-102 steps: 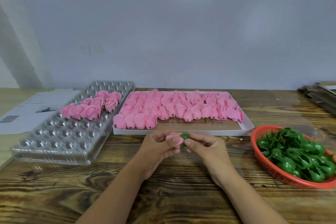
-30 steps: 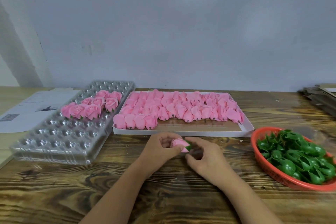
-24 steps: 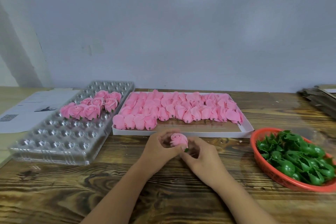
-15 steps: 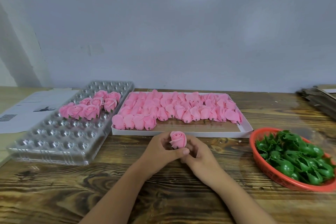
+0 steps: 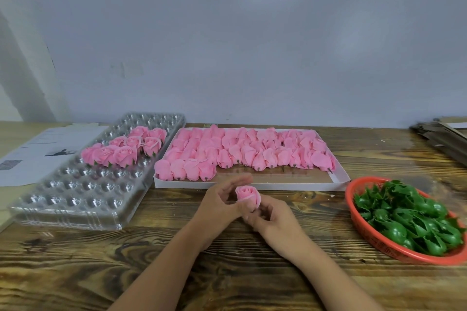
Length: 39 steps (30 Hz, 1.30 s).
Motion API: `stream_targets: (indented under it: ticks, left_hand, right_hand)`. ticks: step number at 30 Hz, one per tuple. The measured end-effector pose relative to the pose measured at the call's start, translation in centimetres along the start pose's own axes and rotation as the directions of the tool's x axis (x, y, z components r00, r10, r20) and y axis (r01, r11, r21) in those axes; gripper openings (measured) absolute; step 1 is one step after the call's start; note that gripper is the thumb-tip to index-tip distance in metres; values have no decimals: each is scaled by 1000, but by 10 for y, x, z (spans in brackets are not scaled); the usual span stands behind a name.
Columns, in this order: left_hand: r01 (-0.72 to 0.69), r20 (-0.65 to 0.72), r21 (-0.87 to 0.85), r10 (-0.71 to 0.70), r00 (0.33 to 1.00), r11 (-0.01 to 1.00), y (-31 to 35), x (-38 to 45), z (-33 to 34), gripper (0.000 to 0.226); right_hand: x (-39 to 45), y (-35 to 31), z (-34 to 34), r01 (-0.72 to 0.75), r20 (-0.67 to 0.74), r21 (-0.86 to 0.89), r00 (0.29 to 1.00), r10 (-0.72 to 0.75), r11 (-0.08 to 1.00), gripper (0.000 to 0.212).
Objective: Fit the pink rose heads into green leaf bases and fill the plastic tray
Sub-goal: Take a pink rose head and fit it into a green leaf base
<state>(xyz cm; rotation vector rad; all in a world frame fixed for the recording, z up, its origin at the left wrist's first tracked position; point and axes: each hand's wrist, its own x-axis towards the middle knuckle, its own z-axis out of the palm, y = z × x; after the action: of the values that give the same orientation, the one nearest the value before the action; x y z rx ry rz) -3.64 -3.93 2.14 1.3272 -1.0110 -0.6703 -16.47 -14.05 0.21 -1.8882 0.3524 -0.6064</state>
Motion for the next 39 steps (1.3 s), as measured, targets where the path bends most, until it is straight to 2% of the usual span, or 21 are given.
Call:
stream_targets:
  ticks: [2, 4, 7, 10, 14, 17, 21, 23, 25, 28, 31, 34, 39]
  left_hand:
    - [-17, -70, -57, 13, 997, 998, 3, 0, -1, 69]
    - [-24, -98, -117, 13, 995, 993, 4, -1, -3, 45]
    - [-17, -67, -89, 11, 998, 996, 2, -1, -1, 14]
    - [-41, -5, -36, 41, 999, 999, 1, -2, 2, 7]
    - [-59, 59, 65, 55, 997, 996, -2, -2, 2, 5]
    - [-55, 92, 113, 45, 995, 992, -4, -1, 3, 18]
    - [5, 85, 120, -15, 996, 993, -3, -2, 2, 20]
    - [21, 92, 130, -33, 995, 991, -2, -2, 2, 41]
    - [27, 100, 122, -39, 994, 992, 0, -2, 2, 60]
    - [3, 10, -6, -3, 1000, 1000, 5, -3, 2, 45]
    - [10, -79, -92, -17, 997, 996, 6, -3, 1, 33]
    - [61, -42, -104, -66, 997, 993, 4, -2, 2, 25]
    - [93, -5, -139, -94, 996, 986, 6, -2, 2, 21]
  right_hand:
    - [-1, 0, 1, 15, 35, -113, 999, -12, 993, 15]
    - [-3, -2, 3, 39, 78, -194, 997, -24, 980, 16]
    - [-4, -6, 5, 59, 112, -224, 993, -34, 973, 29]
    - [-5, -6, 7, 61, 107, -236, 994, -37, 970, 37]
    - [-6, -7, 5, 48, 98, -192, 995, -29, 980, 31]
    - [-5, -7, 2, 58, 95, -165, 995, -43, 985, 27]
    - [-7, -14, 1, 53, 91, -109, 995, -43, 993, 37]
    - [-8, -14, 1, 61, 75, -80, 996, -55, 995, 39]
    - [-6, -12, 1, 40, 49, -91, 998, -35, 995, 27]
    - [-5, -8, 3, 0, 28, -145, 1000, 4, 989, 11]
    - [-4, -9, 3, 17, 57, -187, 998, -6, 982, 17]
    - [-5, -9, 3, 36, 71, -182, 997, -24, 983, 24]
    - [-5, -9, 2, 25, 59, -162, 998, -15, 986, 23]
